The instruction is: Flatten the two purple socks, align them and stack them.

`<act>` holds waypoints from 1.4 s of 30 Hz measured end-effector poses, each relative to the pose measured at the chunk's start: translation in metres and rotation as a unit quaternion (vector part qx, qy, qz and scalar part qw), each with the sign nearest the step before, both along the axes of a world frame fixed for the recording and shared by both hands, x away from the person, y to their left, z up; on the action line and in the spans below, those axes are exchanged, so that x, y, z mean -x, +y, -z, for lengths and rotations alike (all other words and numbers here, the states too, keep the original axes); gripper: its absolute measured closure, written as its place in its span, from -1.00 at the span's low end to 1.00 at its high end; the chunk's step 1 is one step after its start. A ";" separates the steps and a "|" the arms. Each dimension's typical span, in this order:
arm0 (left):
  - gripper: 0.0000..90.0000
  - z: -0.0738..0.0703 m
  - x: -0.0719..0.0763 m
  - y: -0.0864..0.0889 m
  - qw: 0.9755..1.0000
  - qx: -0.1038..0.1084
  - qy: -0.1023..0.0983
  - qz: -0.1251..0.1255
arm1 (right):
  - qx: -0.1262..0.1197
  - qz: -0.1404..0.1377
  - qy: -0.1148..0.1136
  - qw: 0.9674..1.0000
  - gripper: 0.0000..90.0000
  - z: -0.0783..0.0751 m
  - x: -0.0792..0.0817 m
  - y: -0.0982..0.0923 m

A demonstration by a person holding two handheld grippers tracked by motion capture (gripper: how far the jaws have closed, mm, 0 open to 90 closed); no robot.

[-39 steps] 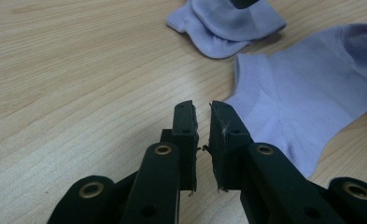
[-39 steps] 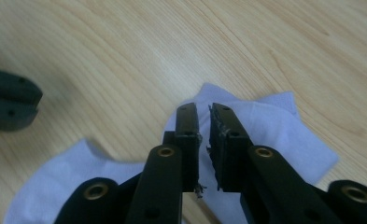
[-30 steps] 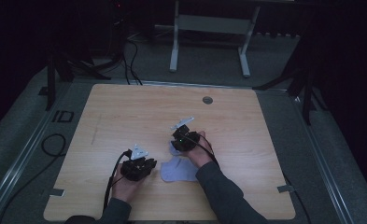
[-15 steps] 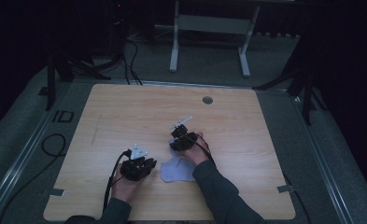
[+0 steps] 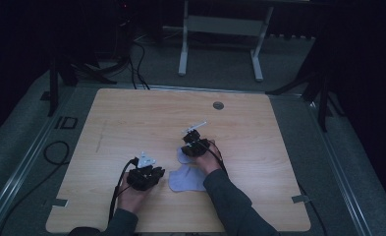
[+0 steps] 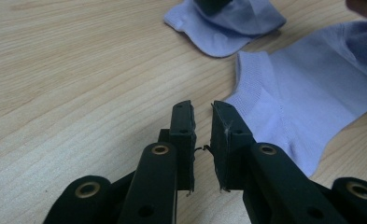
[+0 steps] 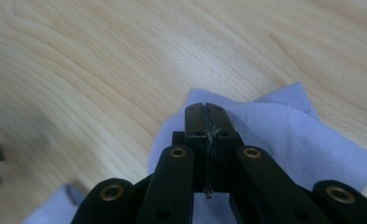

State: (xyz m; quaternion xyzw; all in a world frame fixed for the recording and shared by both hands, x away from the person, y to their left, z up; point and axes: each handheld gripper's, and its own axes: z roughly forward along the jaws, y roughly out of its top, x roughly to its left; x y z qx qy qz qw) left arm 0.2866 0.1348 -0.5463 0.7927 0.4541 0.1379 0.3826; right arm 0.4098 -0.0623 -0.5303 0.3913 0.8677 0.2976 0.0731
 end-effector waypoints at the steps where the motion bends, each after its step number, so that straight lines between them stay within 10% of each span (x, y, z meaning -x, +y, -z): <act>1: 0.76 0.000 0.000 0.000 1.000 0.000 0.000 0.000 | -0.008 0.001 -0.002 1.000 0.98 -0.003 0.001 -0.001; 16: 0.76 0.000 0.000 0.000 1.000 -0.001 0.000 0.000 | -0.060 0.027 -0.020 0.998 0.98 -0.031 0.008 -0.031; 42: 0.76 0.002 -0.001 -0.003 1.000 -0.005 0.004 0.003 | -0.058 0.052 -0.023 0.997 0.98 -0.032 0.021 -0.079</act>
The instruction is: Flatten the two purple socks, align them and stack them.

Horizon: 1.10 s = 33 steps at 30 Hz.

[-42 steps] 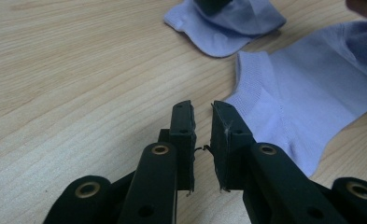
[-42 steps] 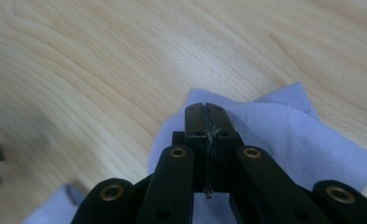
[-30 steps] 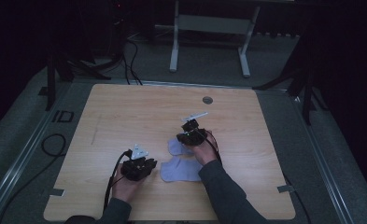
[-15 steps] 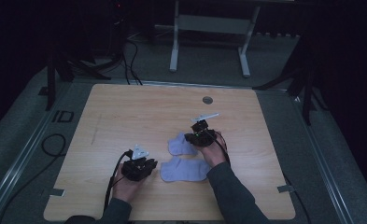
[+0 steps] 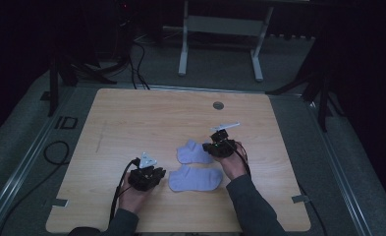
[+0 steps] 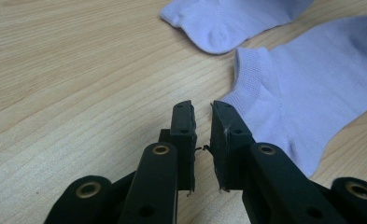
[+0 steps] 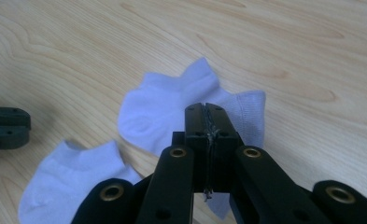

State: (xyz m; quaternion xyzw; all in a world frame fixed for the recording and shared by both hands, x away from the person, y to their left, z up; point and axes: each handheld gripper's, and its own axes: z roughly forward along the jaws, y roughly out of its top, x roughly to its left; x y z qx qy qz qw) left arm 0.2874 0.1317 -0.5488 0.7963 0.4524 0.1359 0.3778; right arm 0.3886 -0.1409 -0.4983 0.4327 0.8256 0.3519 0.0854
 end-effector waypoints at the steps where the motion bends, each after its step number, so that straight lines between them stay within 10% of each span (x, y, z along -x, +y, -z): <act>1: 0.76 0.000 0.000 0.000 1.000 0.000 0.000 0.000 | -0.001 0.003 0.003 1.000 0.97 0.001 0.000 -0.003; 27: 0.76 0.000 0.000 0.001 1.000 0.004 0.001 -0.002 | 0.056 0.008 0.021 0.998 0.95 0.020 0.007 -0.042; 33: 0.75 0.000 0.000 0.001 1.000 0.004 0.001 -0.003 | 0.108 0.018 0.003 0.994 0.54 0.020 0.006 -0.046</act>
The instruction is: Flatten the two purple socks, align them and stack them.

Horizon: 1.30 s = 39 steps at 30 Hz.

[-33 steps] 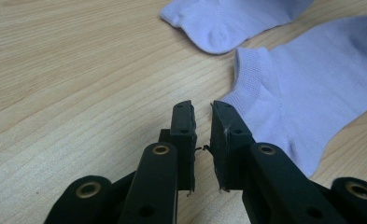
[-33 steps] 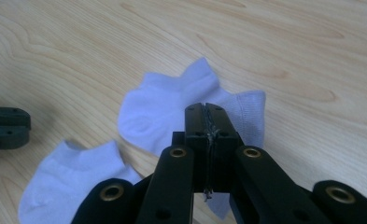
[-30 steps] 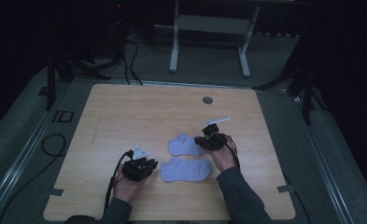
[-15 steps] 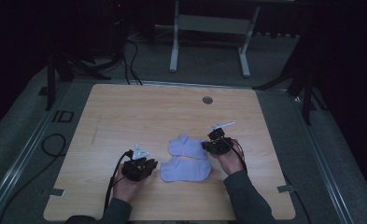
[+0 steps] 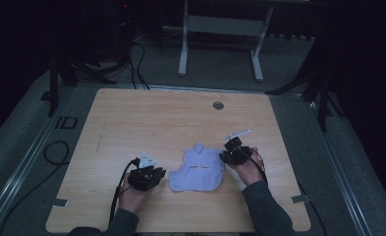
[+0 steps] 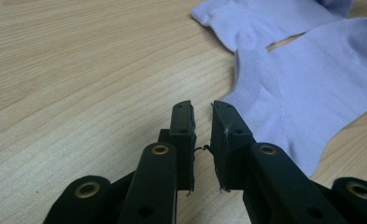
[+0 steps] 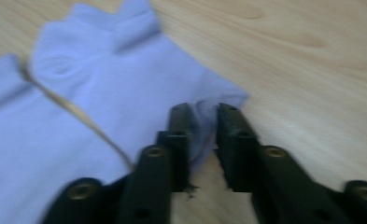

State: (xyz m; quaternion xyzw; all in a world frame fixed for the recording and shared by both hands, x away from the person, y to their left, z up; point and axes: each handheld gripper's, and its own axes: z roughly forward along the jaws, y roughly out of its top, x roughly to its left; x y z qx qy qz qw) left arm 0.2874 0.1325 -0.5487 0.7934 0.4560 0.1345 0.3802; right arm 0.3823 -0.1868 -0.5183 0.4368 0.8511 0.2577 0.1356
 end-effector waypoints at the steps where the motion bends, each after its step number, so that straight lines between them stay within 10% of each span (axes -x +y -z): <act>1: 0.75 0.000 0.000 0.000 1.000 0.000 0.000 0.000 | 0.004 0.002 -0.006 1.000 0.47 -0.002 -0.001 0.000; 9: 0.75 0.000 0.000 0.000 1.000 0.000 0.000 0.000 | 0.006 -0.041 -0.052 0.998 0.33 -0.026 -0.001 0.019; 19: 0.74 0.000 0.000 0.000 1.000 0.002 0.001 0.001 | 0.025 -0.159 -0.031 0.986 0.30 -0.006 -0.009 0.068; 33: 0.74 0.000 0.000 0.000 1.000 0.002 0.001 0.000 | 0.019 -0.166 0.030 0.986 0.15 0.021 -0.027 0.082; 39: 0.74 0.000 0.000 -0.001 1.000 0.000 0.001 0.003 | 0.022 -0.164 0.019 0.986 0.56 0.021 -0.028 0.078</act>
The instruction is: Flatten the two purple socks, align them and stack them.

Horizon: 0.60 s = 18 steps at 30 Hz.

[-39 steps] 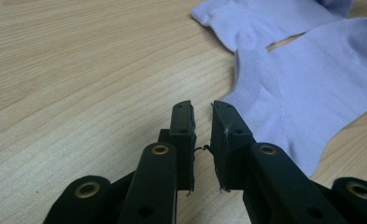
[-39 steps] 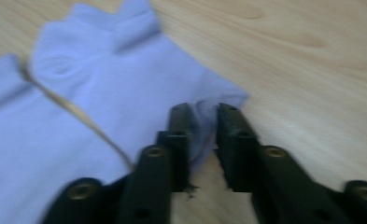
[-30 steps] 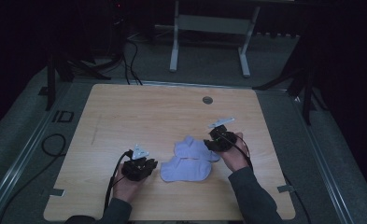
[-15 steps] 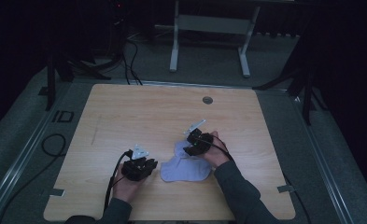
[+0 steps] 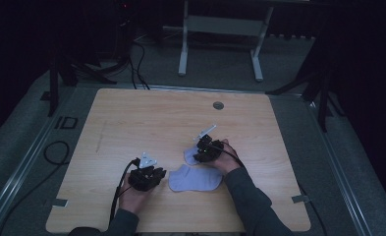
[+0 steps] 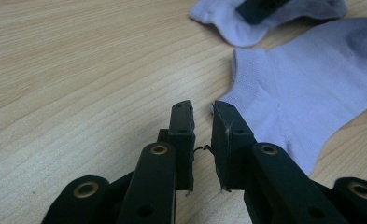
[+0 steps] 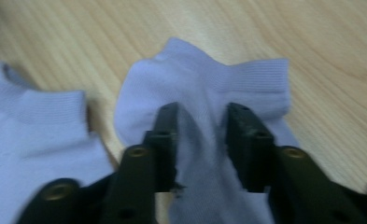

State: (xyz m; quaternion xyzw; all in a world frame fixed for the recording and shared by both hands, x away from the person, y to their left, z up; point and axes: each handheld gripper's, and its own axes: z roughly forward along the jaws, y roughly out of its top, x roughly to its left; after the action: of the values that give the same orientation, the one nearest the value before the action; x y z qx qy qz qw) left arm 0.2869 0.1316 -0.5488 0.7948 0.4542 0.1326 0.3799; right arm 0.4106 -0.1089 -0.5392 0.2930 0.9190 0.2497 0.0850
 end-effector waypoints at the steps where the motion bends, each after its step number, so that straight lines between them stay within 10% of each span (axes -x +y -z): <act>1: 0.74 0.000 0.000 0.000 1.000 0.000 0.000 0.000 | -0.002 0.004 -0.001 1.000 0.67 0.000 -0.001 -0.002; 18: 0.74 0.000 0.000 0.002 1.000 0.003 0.000 -0.004 | -0.037 0.014 -0.036 0.999 0.92 -0.037 0.007 -0.025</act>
State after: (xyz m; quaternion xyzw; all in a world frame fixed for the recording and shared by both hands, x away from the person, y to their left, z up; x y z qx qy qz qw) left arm 0.2874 0.1334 -0.5486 0.7921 0.4576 0.1323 0.3818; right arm 0.4034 -0.1340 -0.5023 0.2994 0.9014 0.2928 0.1102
